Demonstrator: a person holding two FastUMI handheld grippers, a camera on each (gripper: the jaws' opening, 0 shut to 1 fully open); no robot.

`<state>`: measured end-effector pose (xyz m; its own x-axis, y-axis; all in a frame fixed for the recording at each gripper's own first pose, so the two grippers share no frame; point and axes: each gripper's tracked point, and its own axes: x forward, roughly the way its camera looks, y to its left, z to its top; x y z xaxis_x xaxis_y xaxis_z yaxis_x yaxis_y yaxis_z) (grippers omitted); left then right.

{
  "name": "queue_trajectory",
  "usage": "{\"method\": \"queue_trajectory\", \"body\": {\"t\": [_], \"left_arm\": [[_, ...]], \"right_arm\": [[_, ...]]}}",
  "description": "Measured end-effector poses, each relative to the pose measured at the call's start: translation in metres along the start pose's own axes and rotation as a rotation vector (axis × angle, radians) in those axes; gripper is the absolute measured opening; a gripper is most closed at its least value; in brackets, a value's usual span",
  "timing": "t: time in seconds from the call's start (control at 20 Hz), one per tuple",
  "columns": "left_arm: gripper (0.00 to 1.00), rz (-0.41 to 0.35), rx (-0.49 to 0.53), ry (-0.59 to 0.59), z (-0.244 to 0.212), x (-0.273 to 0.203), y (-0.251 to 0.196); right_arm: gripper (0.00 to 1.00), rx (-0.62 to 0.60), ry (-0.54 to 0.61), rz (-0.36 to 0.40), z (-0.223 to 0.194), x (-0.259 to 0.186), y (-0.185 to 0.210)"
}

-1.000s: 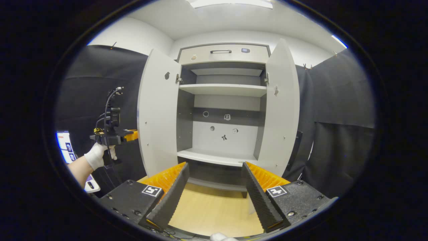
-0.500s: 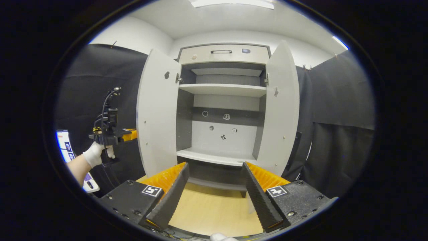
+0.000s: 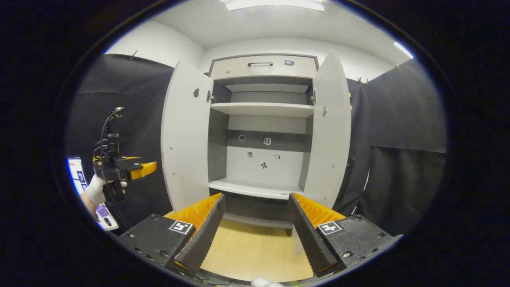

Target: Open the right door of the double-door shoe cabinet with the right hand, and open the left door with the left hand.

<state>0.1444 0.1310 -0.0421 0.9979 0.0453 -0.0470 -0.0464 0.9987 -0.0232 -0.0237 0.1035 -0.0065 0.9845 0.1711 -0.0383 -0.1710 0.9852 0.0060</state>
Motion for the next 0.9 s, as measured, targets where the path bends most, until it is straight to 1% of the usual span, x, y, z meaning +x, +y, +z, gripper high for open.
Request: {"method": "queue_trajectory", "body": {"t": [0.1, 0.2, 0.3, 0.5, 0.65, 0.8, 0.9], "left_arm": [[0.96, 0.028, -0.050, -0.008, 0.001, -0.014, 0.000], [0.97, 0.044, -0.077, -0.014, 0.004, -0.025, -0.002], [0.97, 0.037, -0.091, -0.020, 0.011, -0.037, -0.014], [0.95, 0.023, -0.041, -0.045, 0.030, -0.062, -0.036], [0.95, -0.025, 0.000, -0.052, 0.044, -0.076, -0.068], [0.94, -0.067, 0.013, -0.054, 0.054, -0.089, -0.099], [0.94, -0.061, 0.034, -0.068, 0.060, -0.096, -0.113]], "right_arm": [[0.99, -0.003, -0.001, 0.002, 0.001, -0.001, 0.000], [0.99, -0.003, -0.004, 0.002, 0.002, -0.004, 0.000], [0.99, -0.002, -0.010, -0.002, 0.005, -0.007, -0.003], [0.99, 0.003, -0.022, -0.021, 0.010, -0.011, -0.012], [0.99, 0.007, -0.032, -0.038, 0.013, -0.013, -0.019], [0.99, 0.014, -0.042, -0.055, 0.015, -0.017, -0.028], [0.99, 0.017, -0.045, -0.074, 0.016, -0.020, -0.039]]}}
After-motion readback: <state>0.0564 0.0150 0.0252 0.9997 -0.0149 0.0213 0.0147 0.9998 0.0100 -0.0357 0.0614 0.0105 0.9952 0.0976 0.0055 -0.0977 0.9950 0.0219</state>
